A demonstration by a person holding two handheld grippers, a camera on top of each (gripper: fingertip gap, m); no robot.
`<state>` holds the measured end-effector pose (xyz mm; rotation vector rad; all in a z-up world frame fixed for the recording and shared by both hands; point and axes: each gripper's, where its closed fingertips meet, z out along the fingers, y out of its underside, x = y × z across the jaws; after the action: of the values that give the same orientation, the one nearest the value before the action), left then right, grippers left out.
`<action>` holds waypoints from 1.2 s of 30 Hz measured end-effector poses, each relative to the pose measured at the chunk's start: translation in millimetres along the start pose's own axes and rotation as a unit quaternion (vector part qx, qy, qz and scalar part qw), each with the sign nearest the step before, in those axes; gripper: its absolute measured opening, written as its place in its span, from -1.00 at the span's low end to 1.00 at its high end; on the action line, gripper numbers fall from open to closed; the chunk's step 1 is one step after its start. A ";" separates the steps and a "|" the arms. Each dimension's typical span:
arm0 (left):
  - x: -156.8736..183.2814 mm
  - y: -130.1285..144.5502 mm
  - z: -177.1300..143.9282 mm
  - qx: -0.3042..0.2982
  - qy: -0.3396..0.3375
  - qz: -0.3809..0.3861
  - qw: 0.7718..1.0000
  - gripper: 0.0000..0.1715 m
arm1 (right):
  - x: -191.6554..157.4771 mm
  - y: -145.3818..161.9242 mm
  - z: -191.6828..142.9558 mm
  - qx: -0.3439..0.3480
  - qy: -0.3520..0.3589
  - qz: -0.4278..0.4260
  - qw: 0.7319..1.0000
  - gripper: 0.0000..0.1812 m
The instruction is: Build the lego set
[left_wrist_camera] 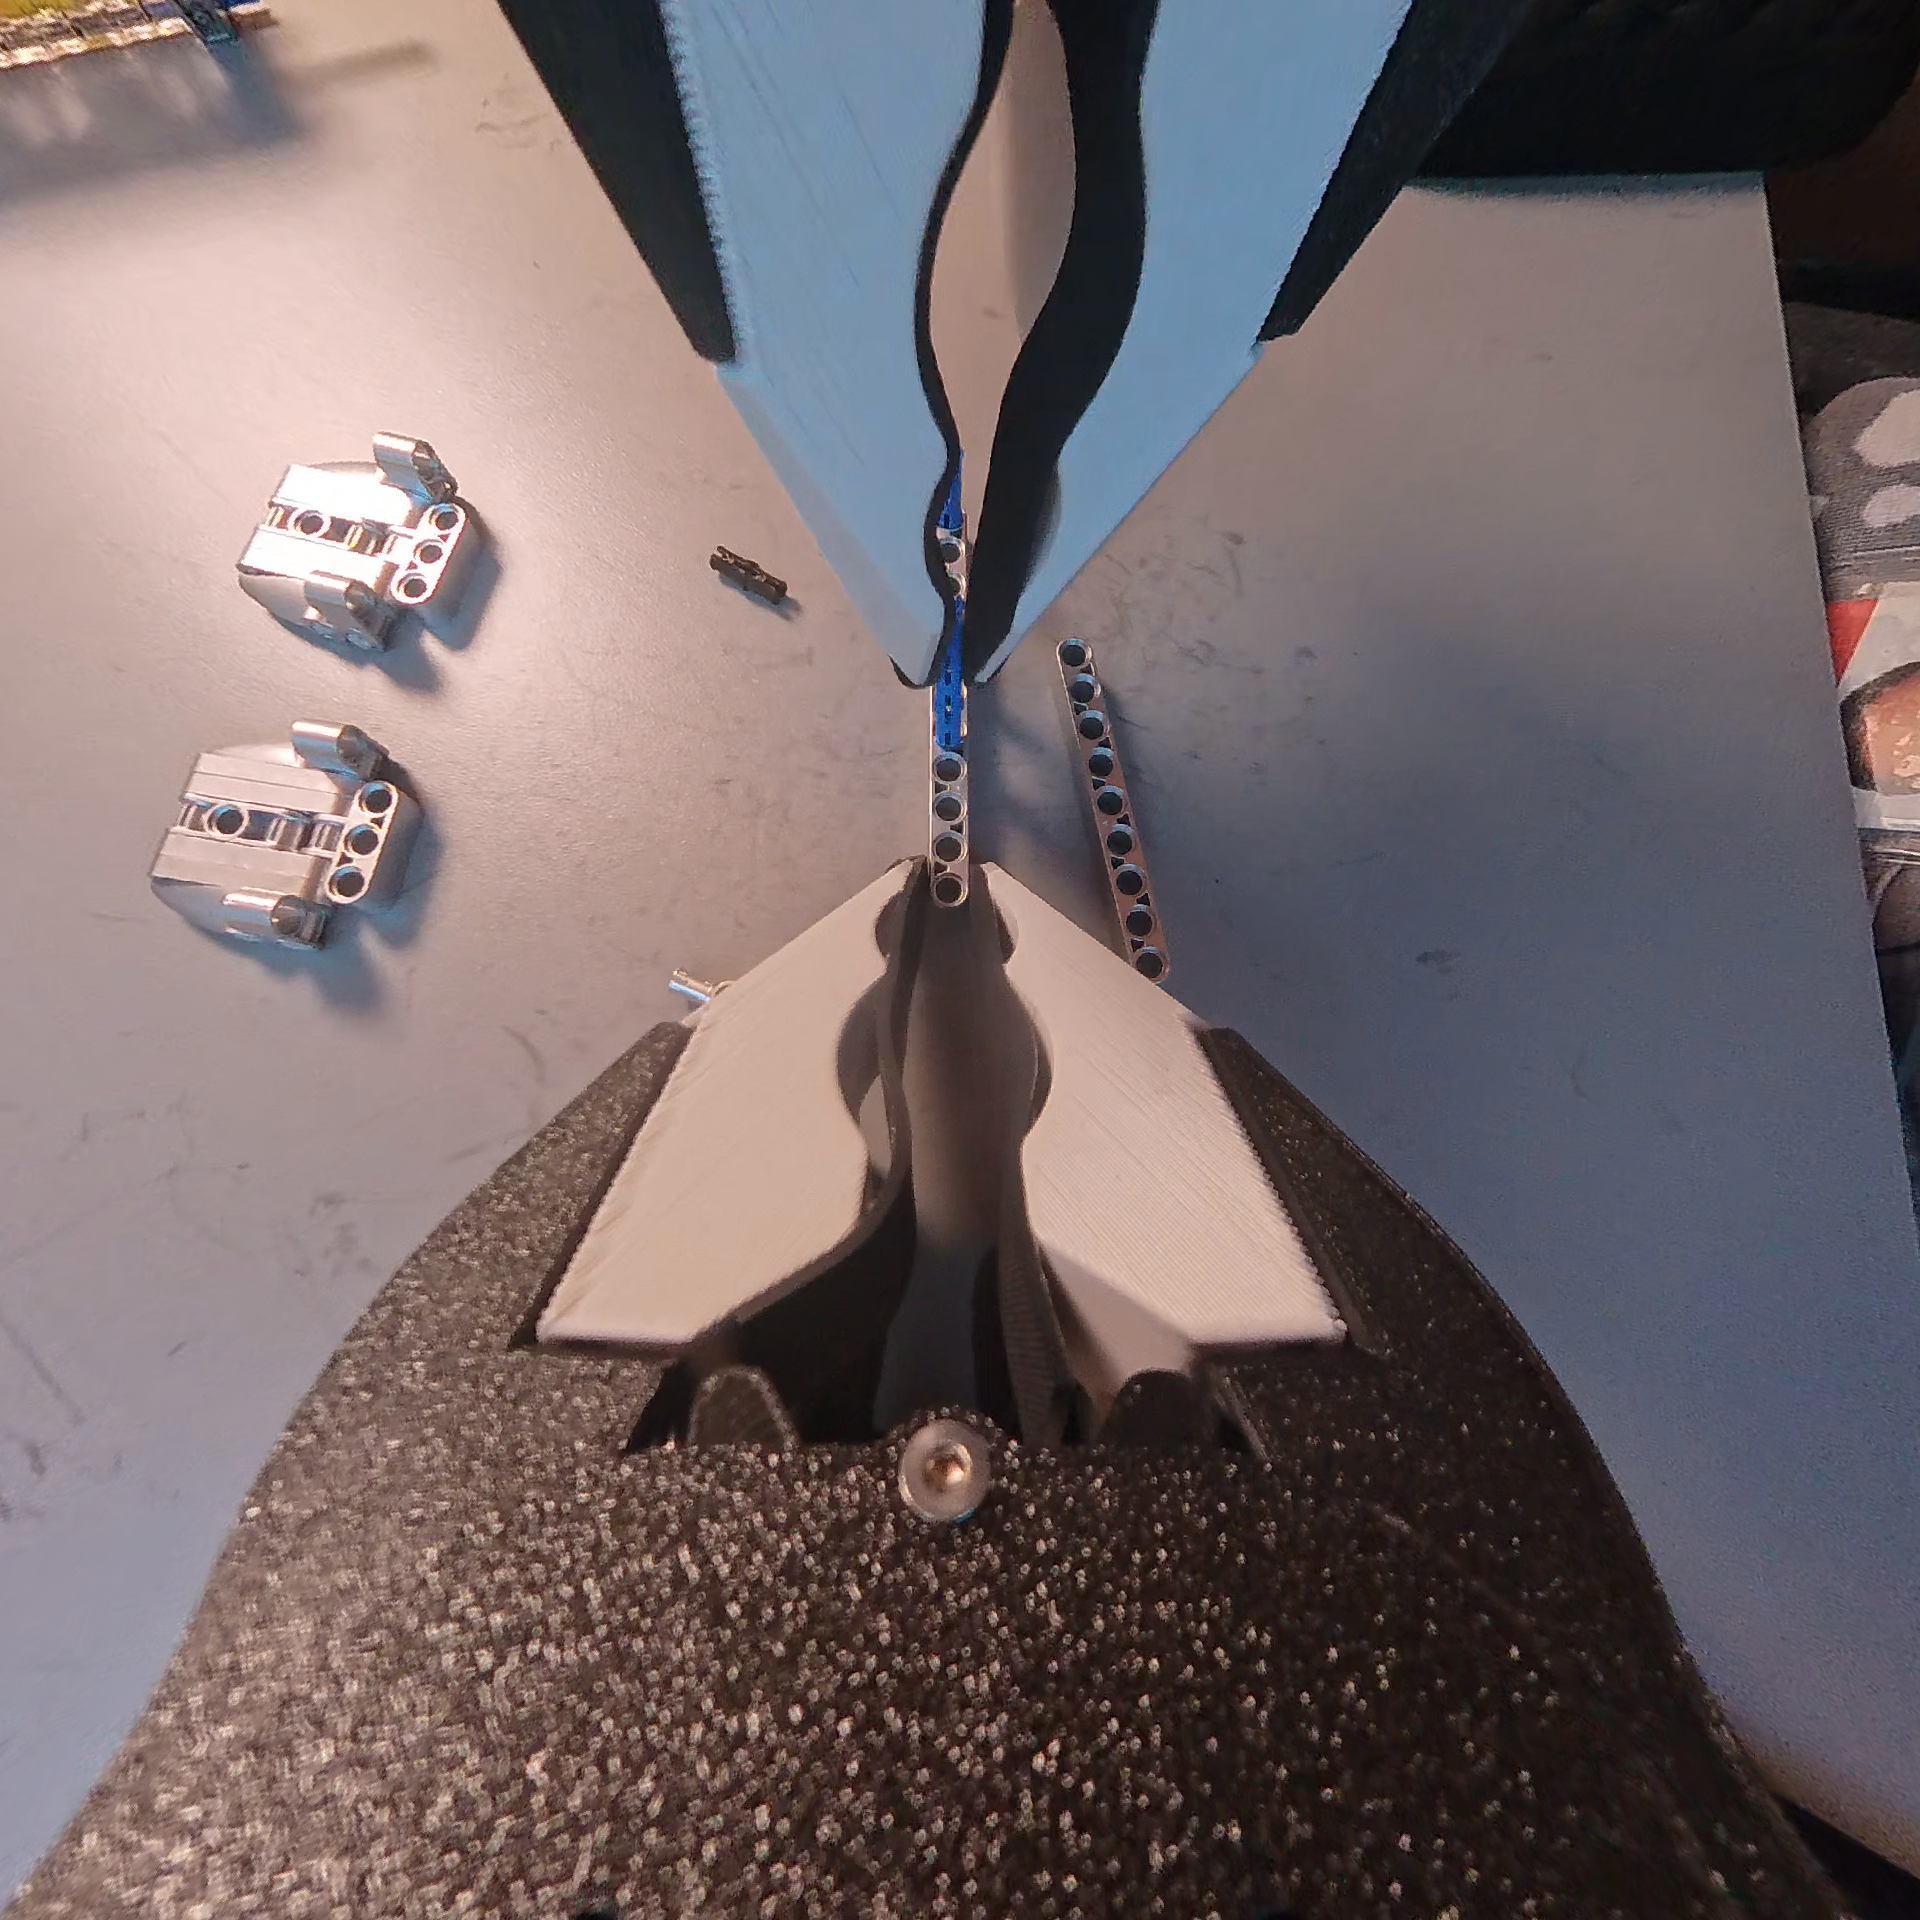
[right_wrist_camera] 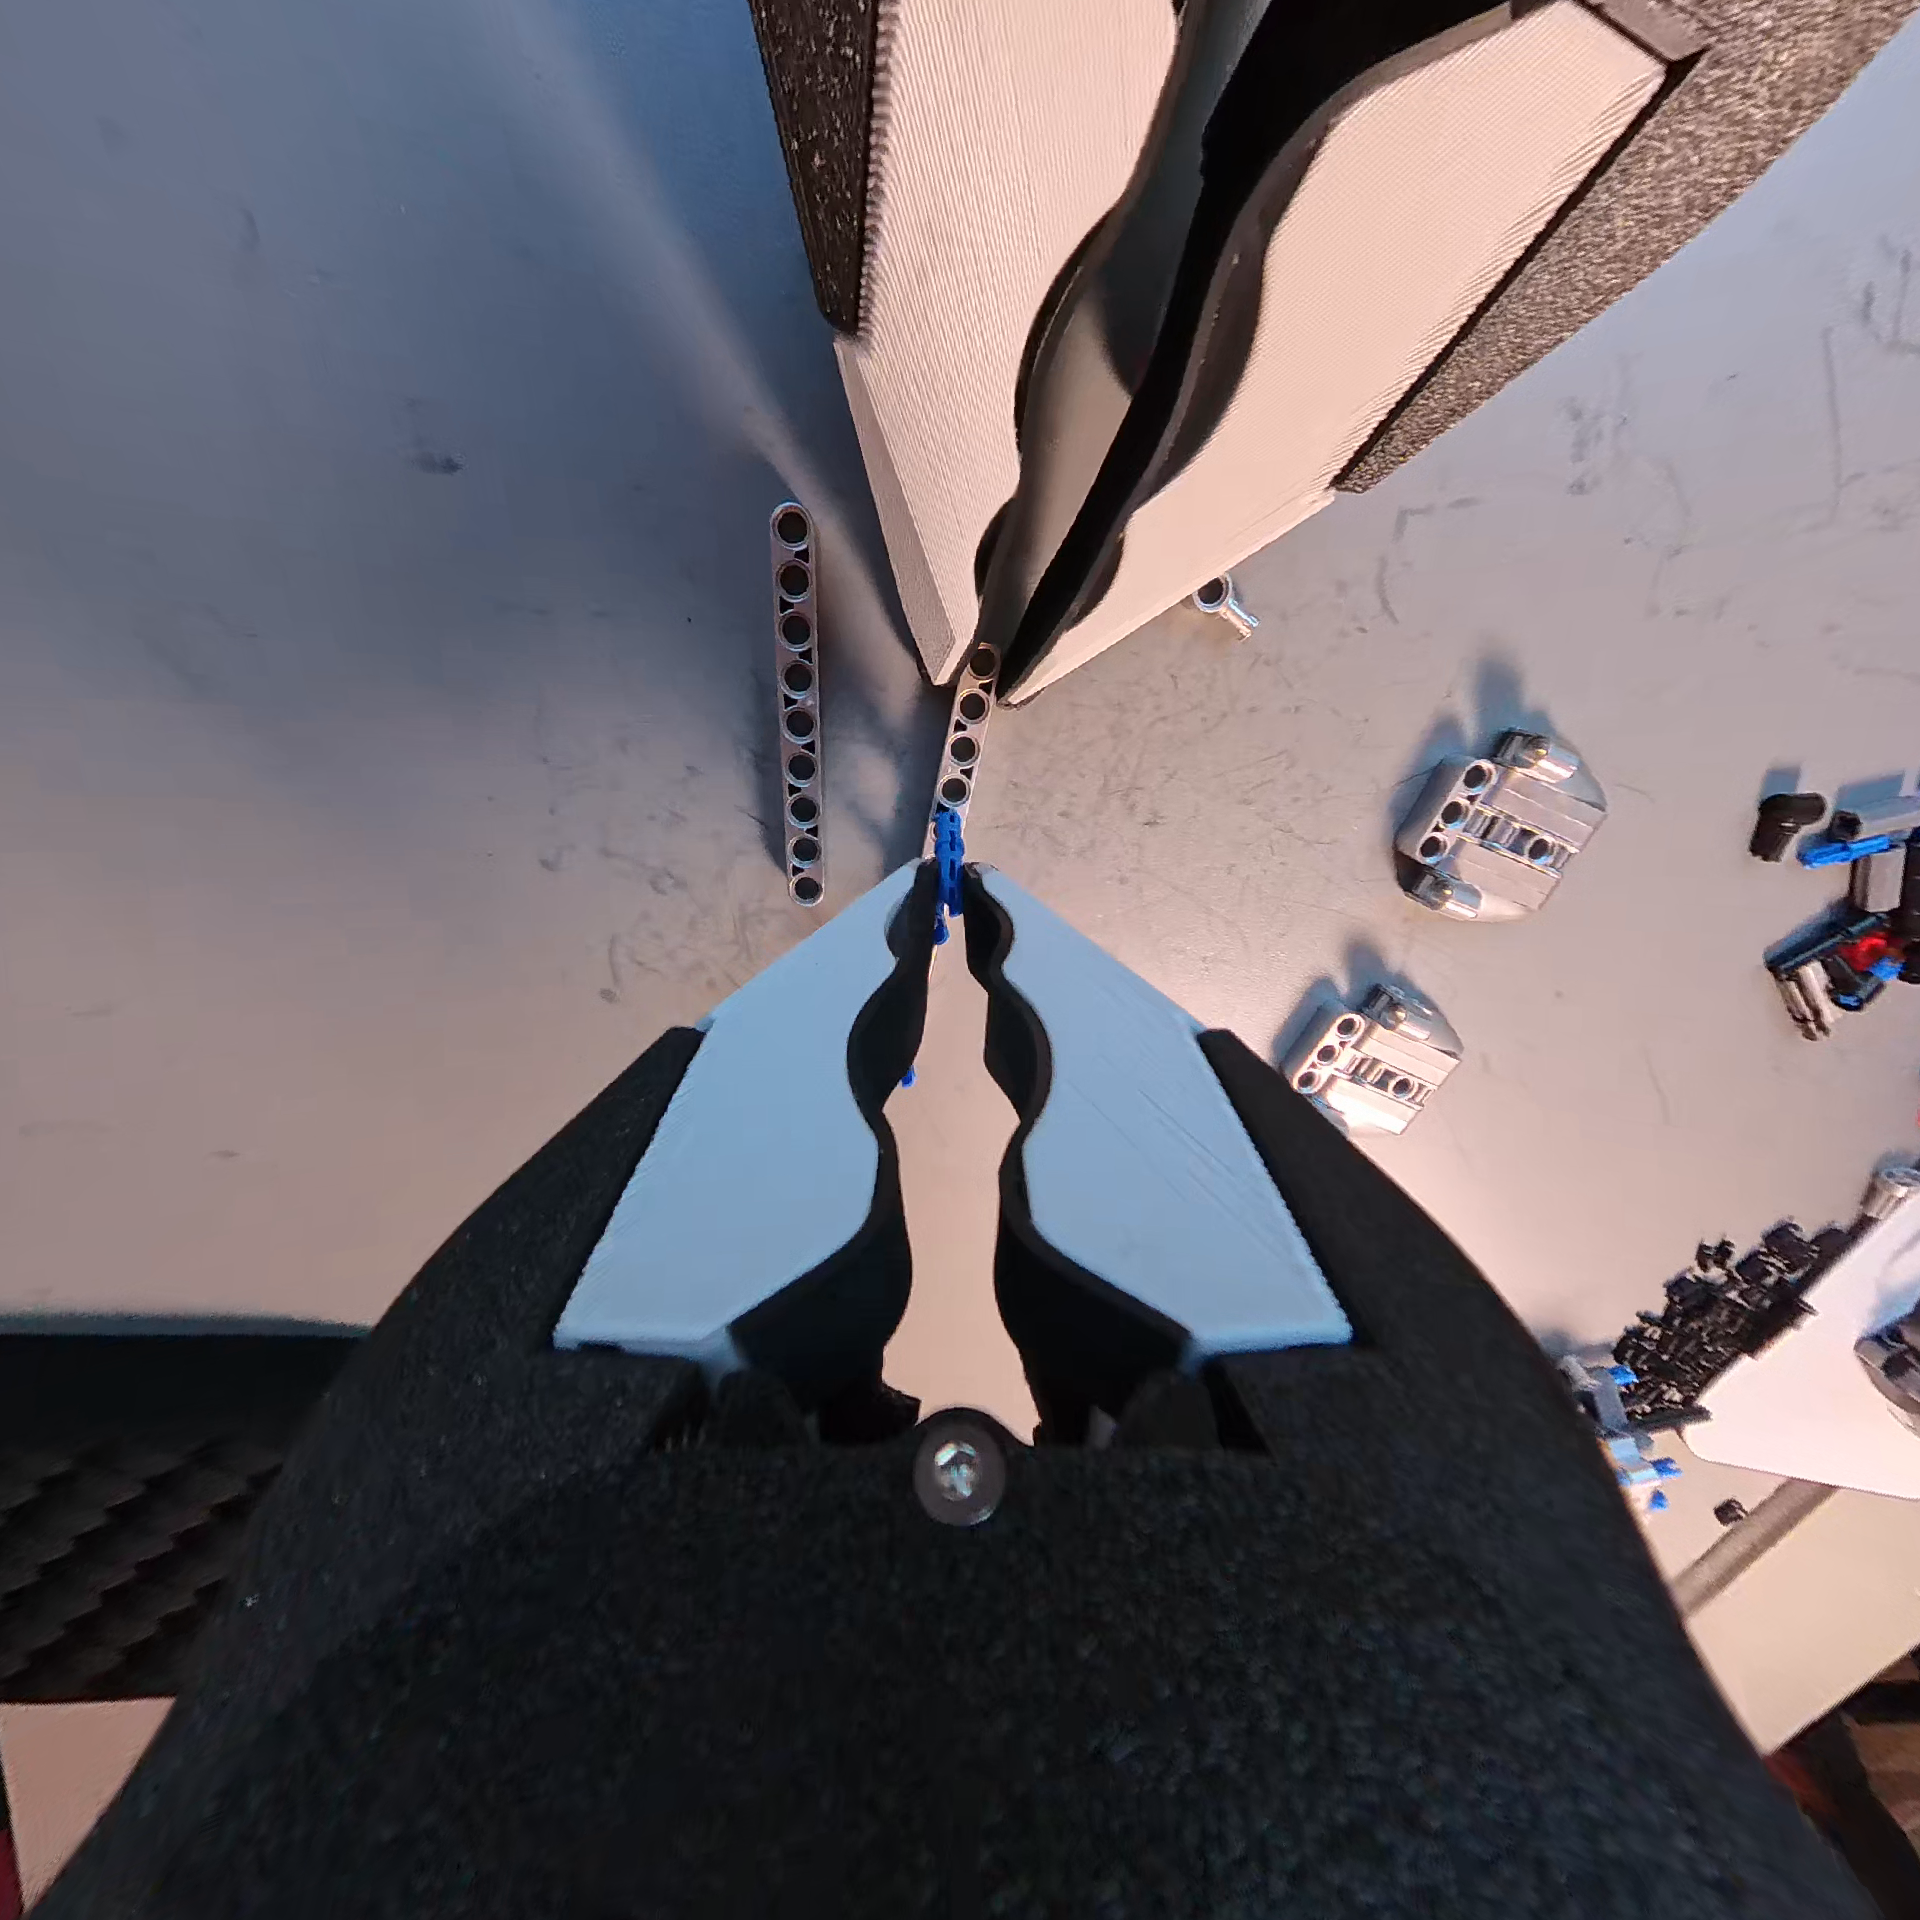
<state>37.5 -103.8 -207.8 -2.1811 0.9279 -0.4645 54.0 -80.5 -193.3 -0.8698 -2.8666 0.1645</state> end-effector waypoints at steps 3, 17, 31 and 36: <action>-0.1 0.1 -0.3 0.000 0.000 -0.001 1.000 -0.94 | 0.7 1.8 -0.2 -0.015 0.001 -0.009 1.000 -0.97; -1.7 -4.4 -0.9 0.019 0.015 -0.030 0.999 -0.94 | 0.2 1.3 2.1 -0.053 0.007 -0.064 0.997 -0.97; -0.4 -7.2 0.9 0.021 0.019 -0.032 0.999 -0.95 | -0.8 2.0 3.5 -0.091 0.007 -0.099 0.991 -0.97; -0.3 -8.0 1.4 0.021 0.021 -0.036 0.999 -0.95 | 1.8 4.9 4.7 -0.139 0.027 -0.143 0.980 -0.97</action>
<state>42.0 -99.0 -202.9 -2.1794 0.8576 -0.5615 54.4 -75.7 -198.4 -0.4791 -2.9635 -0.2939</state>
